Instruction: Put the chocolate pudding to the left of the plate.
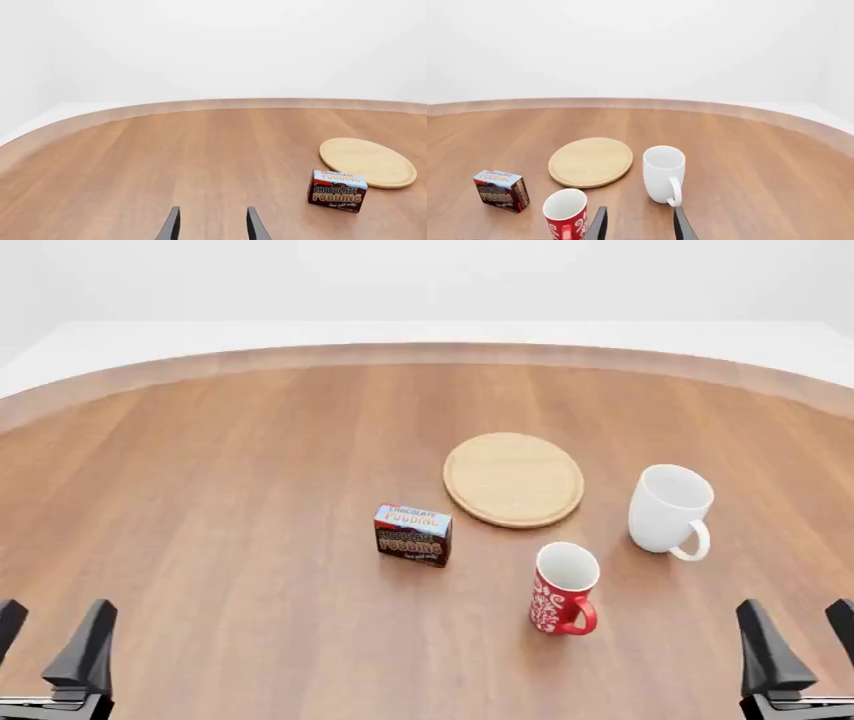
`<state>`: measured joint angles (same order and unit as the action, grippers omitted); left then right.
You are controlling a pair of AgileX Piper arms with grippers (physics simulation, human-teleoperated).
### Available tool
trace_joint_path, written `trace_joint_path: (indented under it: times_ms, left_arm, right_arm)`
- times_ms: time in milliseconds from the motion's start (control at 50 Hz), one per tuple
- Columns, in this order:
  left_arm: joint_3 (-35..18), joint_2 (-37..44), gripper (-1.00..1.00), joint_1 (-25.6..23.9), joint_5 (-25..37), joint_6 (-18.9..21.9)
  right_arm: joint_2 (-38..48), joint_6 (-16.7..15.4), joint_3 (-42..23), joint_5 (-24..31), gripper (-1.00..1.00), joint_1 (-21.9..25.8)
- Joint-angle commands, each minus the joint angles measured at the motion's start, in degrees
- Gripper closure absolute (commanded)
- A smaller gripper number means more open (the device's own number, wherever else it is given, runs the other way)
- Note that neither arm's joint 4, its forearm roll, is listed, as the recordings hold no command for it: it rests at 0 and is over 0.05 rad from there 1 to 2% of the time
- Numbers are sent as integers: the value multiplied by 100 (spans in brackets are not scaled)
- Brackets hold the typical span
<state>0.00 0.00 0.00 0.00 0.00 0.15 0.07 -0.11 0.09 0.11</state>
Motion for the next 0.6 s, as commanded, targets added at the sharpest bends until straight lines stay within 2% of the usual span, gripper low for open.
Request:
trace_joint_path:
  times_ms: [20, 200, 280, 300, 340, 380, 400, 440, 480, 600]
  left_arm:
    - [0, 0, -100, 0, 0, 0]
    - [0, 0, -100, 0, 0, 0]
    - [0, 0, -100, 0, 0, 0]
    - [0, 0, -100, 0, 0, 0]
    - [0, 0, -100, 0, 0, 0]
    - [0, 0, -100, 0, 0, 0]
    - [0, 0, -100, 0, 0, 0]
    - [0, 0, -100, 0, 0, 0]
    - [0, 0, -100, 0, 0, 0]
    - [0, 0, -100, 0, 0, 0]
  right_arm:
    - [48, -12, -23, 23, -100, 38]
    - [46, -92, -73, 51, -100, 13]
    - [111, -135, -297, 190, -100, 179]
    - [120, -241, -407, 262, -100, 296]
    - [256, -170, -665, 328, -100, 402]
    - [466, -410, -970, 314, -100, 564]
    - [668, -443, -1095, 275, -100, 498]
    - [970, -269, -1548, 421, -100, 586]
    - [1346, -505, -1920, 471, -100, 703]
    - [2041, -751, -2670, 622, -100, 895]
